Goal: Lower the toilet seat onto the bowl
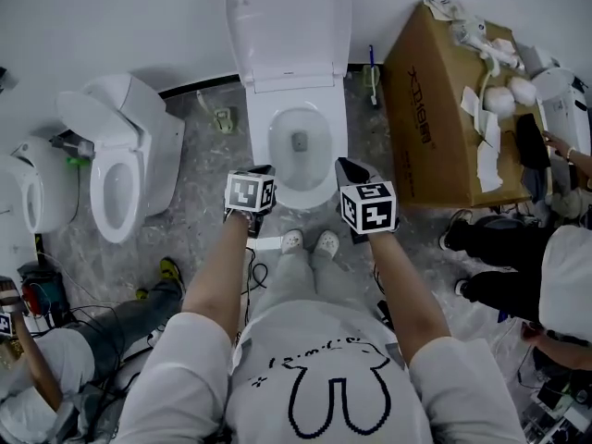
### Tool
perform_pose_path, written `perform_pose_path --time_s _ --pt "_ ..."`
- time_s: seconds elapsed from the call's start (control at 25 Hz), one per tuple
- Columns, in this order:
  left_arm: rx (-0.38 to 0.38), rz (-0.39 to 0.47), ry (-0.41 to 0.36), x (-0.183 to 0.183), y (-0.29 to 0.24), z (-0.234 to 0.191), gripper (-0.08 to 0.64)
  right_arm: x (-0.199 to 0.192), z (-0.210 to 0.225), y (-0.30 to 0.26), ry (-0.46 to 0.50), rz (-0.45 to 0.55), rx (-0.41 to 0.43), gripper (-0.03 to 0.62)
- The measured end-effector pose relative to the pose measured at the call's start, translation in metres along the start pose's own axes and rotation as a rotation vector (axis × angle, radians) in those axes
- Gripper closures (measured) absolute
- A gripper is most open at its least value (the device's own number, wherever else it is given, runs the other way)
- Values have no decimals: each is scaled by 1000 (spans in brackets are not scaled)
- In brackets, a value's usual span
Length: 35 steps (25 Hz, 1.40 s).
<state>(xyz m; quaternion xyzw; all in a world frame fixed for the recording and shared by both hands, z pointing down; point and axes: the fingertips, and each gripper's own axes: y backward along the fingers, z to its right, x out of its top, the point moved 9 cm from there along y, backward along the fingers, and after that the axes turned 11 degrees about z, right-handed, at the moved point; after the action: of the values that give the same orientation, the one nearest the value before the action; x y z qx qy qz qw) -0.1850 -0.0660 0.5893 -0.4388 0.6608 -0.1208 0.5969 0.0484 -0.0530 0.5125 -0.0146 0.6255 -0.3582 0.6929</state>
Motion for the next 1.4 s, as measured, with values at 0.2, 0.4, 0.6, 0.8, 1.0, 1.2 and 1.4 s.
perform_pose_path --time_s 0.2,0.4,0.6,0.8,1.0,1.2,1.4 --pt "15 18 -83 34 22 10 551 18 -4 10 13 16 5 565" --pt "10 76 -130 58 36 16 551 33 -5 18 29 41 -5 565" --pt "20 120 -158 81 49 16 551 55 -6 22 50 73 -5 565" --pt "43 195 -159 102 62 15 551 77 -3 25 78 110 -2 565" --pt "55 293 -132 119 80 15 551 101 -3 33 111 152 12 565" --pt "66 370 -149 142 94 14 551 125 -4 33 134 188 44 565" --pt "78 462 -192 169 112 16 551 151 -10 36 165 247 58 565"
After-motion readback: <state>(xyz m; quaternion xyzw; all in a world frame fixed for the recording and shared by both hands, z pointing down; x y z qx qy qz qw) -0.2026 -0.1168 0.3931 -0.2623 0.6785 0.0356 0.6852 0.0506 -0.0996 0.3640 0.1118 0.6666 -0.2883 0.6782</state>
